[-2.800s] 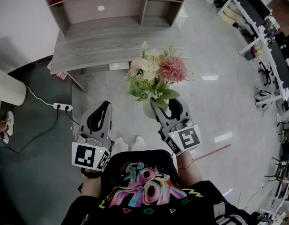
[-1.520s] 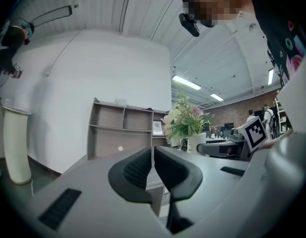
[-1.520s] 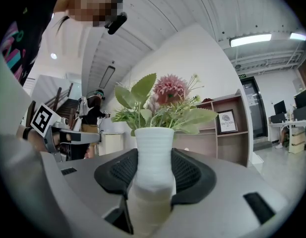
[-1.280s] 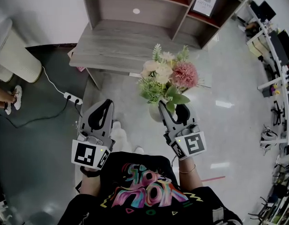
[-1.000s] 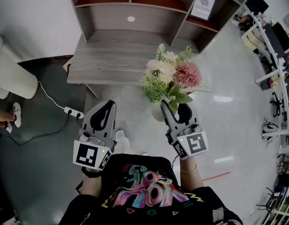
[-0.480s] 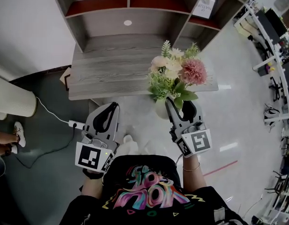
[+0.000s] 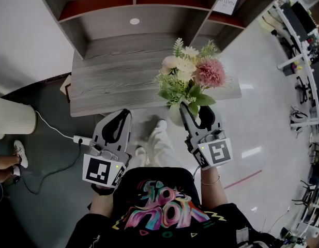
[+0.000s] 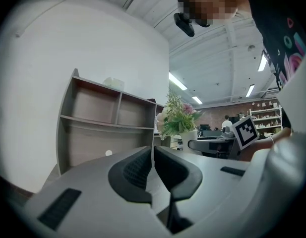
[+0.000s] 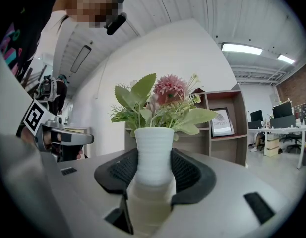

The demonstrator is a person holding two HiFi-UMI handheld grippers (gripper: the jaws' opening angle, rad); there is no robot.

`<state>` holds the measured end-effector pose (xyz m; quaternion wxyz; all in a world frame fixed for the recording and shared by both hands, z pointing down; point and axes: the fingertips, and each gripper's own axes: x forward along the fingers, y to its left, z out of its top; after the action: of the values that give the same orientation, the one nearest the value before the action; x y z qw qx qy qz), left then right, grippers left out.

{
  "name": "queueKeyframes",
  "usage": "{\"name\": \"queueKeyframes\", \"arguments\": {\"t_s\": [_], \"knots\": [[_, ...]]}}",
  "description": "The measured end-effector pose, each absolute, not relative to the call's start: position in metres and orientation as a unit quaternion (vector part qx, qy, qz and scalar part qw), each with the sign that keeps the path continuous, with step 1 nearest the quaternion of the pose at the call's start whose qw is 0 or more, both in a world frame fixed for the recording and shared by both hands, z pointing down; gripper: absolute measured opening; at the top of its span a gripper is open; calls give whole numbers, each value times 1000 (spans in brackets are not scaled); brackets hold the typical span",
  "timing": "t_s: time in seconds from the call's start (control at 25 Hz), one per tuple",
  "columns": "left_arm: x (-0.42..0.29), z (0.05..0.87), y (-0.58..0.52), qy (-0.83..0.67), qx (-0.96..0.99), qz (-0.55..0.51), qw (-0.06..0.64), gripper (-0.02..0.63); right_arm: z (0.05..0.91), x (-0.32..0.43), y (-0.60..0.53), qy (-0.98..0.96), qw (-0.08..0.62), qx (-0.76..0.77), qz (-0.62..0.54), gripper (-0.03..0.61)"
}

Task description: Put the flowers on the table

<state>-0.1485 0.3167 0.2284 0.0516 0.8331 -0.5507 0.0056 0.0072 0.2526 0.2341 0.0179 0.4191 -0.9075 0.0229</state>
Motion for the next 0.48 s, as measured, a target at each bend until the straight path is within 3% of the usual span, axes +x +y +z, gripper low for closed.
{"name": "queueKeyframes", "arguments": {"t_s": [0.12, 0.28, 0.48], "knots": [[-161, 209, 227, -543, 838, 4, 44, 35, 219, -6, 166, -902, 22, 431, 28, 224], [-176, 164, 6, -533, 845, 5, 38, 35, 182, -21, -43, -899, 12, 436, 31, 224], [-139, 333, -148, -528, 849, -11, 34, 35, 347, 14, -187, -897, 13, 442, 24, 224]]}}
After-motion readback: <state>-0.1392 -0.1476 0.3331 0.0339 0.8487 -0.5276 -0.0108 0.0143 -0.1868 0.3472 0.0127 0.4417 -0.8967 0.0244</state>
